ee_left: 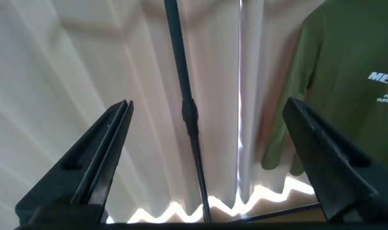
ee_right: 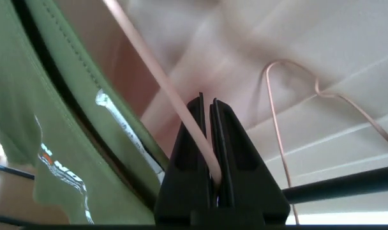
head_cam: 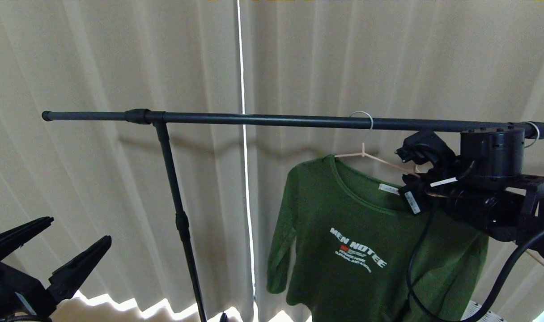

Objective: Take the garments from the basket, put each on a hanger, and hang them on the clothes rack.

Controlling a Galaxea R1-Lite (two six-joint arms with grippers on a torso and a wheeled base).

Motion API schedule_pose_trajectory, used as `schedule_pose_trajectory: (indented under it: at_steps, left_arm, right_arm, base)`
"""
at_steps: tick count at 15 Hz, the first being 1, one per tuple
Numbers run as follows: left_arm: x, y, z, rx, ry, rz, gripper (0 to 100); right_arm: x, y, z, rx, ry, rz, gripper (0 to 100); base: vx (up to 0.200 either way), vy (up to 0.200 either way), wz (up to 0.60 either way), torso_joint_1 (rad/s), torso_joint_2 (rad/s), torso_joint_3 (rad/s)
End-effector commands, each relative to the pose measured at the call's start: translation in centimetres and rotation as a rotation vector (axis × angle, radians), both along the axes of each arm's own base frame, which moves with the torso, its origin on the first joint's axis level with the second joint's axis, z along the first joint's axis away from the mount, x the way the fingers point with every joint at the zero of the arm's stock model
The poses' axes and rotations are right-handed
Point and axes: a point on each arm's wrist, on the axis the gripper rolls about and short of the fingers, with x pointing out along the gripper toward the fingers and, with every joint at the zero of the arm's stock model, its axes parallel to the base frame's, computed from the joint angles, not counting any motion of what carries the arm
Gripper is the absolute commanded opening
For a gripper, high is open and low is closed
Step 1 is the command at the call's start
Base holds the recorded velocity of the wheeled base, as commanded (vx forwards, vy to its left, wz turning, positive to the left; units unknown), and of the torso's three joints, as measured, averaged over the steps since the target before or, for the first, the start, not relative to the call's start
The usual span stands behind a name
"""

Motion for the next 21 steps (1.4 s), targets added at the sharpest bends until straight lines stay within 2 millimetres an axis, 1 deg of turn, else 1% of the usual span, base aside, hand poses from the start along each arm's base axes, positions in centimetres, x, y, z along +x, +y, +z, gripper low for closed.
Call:
schedule_pose_trajectory:
  at_steps: [1,2,3,9,12,13,14,21]
  left_arm:
    - [0.0,0.0,0.0,0.000,0.001,0.000,100]
    - [0.0,0.0,0.0,0.000,0.001,0.000,100]
    - [0.0,0.0,0.0,0.000,0.001,0.000,100]
    - [0.0,0.0,-0.1,0.000,0.003,0.000,100]
    - [0.0,0.0,-0.1,0.000,0.003,0.000,100]
    - [-0.1,0.0,-0.1,0.000,0.000,0.000,100]
    - [-0.1,0.0,0.0,0.000,-0.005,0.000,100]
    - [-0.4,0.0,0.2,-0.001,-0.020,0.000,100]
  right_arm:
    - [-0.1,0.0,-0.1,-0.002,0.004,0.000,0]
    - [-0.1,0.0,-0.1,-0.001,0.004,0.001,0]
    - [-0.3,-0.1,-0.1,0.000,0.004,0.003,100]
    - [-0.7,-0.2,-0.3,0.039,-0.075,0.012,100]
    - [-1.1,-0.2,0.1,0.125,-0.169,0.016,100]
    - [-1.6,0.1,0.3,0.157,-0.181,0.050,100]
    - [-2.2,0.3,0.5,0.175,-0.180,0.083,100]
    - [-3.1,0.6,0.2,0.296,-0.155,0.148,100]
  base:
    - [0.000,0.000,0.00,0.000,0.00,0.000]
    - [0.000,0.000,0.00,0.000,0.00,0.000]
    - [0.000,0.000,0.00,0.000,0.00,0.000]
    - [0.000,0.000,0.00,0.000,0.00,0.000]
    - [0.000,0.000,0.00,0.000,0.00,0.000]
    - [0.000,0.000,0.00,0.000,0.00,0.000]
    - [0.000,0.000,0.00,0.000,0.00,0.000]
    - [0.000,0.000,0.00,0.000,0.00,0.000]
